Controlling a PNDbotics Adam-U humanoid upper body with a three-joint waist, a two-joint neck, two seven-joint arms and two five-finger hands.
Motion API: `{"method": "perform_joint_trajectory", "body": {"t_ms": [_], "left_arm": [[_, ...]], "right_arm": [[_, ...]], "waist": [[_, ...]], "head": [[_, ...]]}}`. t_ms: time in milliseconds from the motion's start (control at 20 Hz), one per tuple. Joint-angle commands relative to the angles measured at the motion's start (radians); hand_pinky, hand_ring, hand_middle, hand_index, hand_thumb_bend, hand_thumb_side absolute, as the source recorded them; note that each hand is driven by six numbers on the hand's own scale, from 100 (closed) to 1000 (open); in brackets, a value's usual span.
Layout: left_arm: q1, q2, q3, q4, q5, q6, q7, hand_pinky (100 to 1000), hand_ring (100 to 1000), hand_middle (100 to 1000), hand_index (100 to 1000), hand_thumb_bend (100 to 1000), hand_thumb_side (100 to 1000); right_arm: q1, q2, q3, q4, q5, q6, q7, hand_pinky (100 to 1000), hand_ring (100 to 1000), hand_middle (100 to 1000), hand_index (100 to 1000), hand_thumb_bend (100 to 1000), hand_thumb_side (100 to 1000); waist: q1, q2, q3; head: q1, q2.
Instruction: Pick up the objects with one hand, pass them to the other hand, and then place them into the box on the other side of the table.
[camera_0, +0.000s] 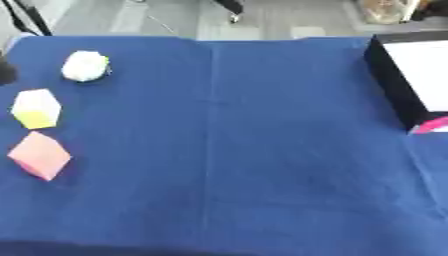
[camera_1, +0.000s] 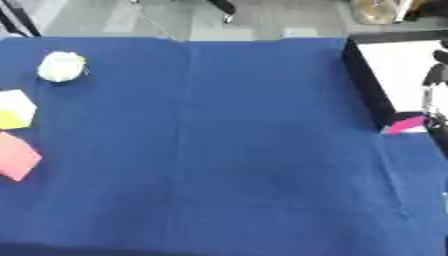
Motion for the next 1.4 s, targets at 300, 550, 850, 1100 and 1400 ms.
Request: {"method": "perform_joint_trajectory", "body": {"t_ms": [300,550,850,1100,1400], "left_arm": [[-0.009,0.02,0.009,-0.021,-0.003,-0.003,0.002,731,648,583,771,100,950],[0.004,0.104,-0.011,-0.021,-0.039,-0.044,-0.027,738,649,586,784,100,909],[0.086,0.241,-0.099,-0.021,-0.122,-0.128,-0.109,772,667,608,813,100,800],[0.157,0.36,-0.142,0.039,-0.195,-0.201,-0.182,802,697,651,837,127,701],[0.104,0.506,-0.182,0.183,-0.285,-0.262,-0.272,832,731,703,863,282,633]], "right_arm": [[-0.006,-0.014,-0.007,-0.024,-0.001,-0.002,0.005,928,854,831,1000,100,564],[-0.001,-0.023,-0.005,-0.024,0.004,0.003,0.01,929,854,832,1000,100,572],[0.004,-0.05,-0.004,-0.024,0.011,0.01,0.015,930,855,831,1000,100,566],[0.011,-0.065,0.001,-0.024,0.017,0.016,0.021,930,855,831,1000,100,566],[0.018,-0.069,0.0,-0.024,0.022,0.02,0.023,930,854,829,1000,100,566]], "waist": [[0.002,-0.012,-0.001],[0.02,-0.017,-0.005],[0.06,-0.025,-0.014],[0.082,-0.033,-0.02],[0.088,-0.043,-0.02]], "head": [[0.007,0.0],[0.008,0.008],[0.013,0.016],[0.105,0.019],[0.201,0.019]]}}
